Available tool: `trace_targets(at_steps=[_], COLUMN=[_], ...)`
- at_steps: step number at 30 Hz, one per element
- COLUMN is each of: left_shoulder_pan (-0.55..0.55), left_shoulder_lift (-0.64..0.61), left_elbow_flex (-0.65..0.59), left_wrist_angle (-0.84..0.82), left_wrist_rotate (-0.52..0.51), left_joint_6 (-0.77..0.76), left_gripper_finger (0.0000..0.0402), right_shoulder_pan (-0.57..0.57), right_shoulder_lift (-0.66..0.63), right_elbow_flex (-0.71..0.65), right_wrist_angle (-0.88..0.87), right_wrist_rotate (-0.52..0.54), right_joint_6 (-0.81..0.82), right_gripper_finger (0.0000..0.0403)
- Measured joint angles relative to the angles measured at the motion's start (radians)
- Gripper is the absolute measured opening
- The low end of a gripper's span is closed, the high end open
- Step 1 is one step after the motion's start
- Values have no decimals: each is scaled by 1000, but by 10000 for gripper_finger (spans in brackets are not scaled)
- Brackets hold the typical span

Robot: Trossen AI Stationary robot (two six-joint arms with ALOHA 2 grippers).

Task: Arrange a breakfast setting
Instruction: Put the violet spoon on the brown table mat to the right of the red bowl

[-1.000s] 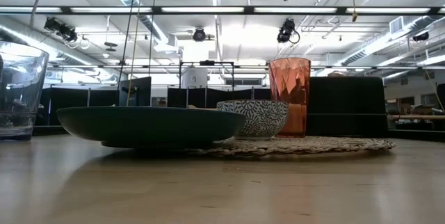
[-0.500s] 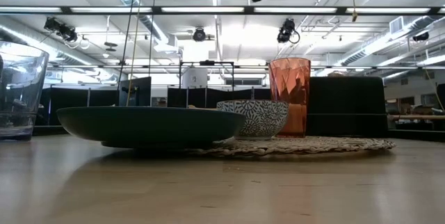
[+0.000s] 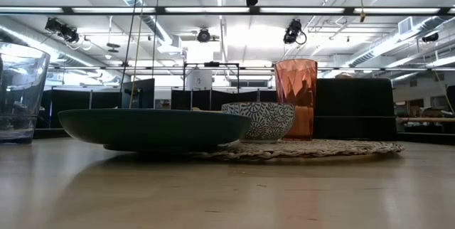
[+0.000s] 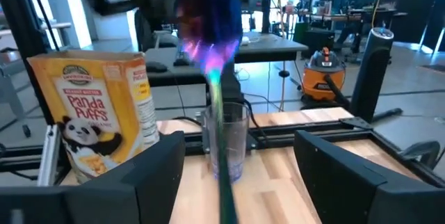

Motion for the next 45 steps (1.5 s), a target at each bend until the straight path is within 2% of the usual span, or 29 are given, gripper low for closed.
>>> trace_targets(at_steps=[5, 10, 17, 25, 33, 38, 41, 45], left_shoulder_pan=[0, 2, 3, 3, 3, 1, 1, 0], left_shoulder_lift=[62, 82, 83, 83, 69, -27, -108, -185], left_elbow_flex=[-6, -6, -6, -6, -6, -5, -5, -35], left_wrist_angle=[60, 82, 116, 109, 73, -43, -182, -239], left_wrist_rotate=[-1, 0, -1, -1, -6, -23, -49, -66], left_joint_6=[44, 51, 58, 63, 34, 17, -45, -115], left_gripper_finger=[169, 169, 169, 169, 178, 219, 236, 238], right_shoulder_pan=[-11, -11, -18, -21, -21, -4, 28, 84], right_shoulder_lift=[0, 0, 3, 4, 4, -52, -109, -174], right_elbow_flex=[0, 0, 0, -2, -1, -2, -1, -1], right_wrist_angle=[-3, -14, -43, -54, -87, -238, -412, -712], right_wrist_rotate=[-44, -76, -79, -94, -78, 38, 108, 186], right_joint_6=[-13, -8, 30, 38, 37, 68, 177, 474], right_gripper_finger=[263, 227, 145, 21, 20, 20, 20, 20])
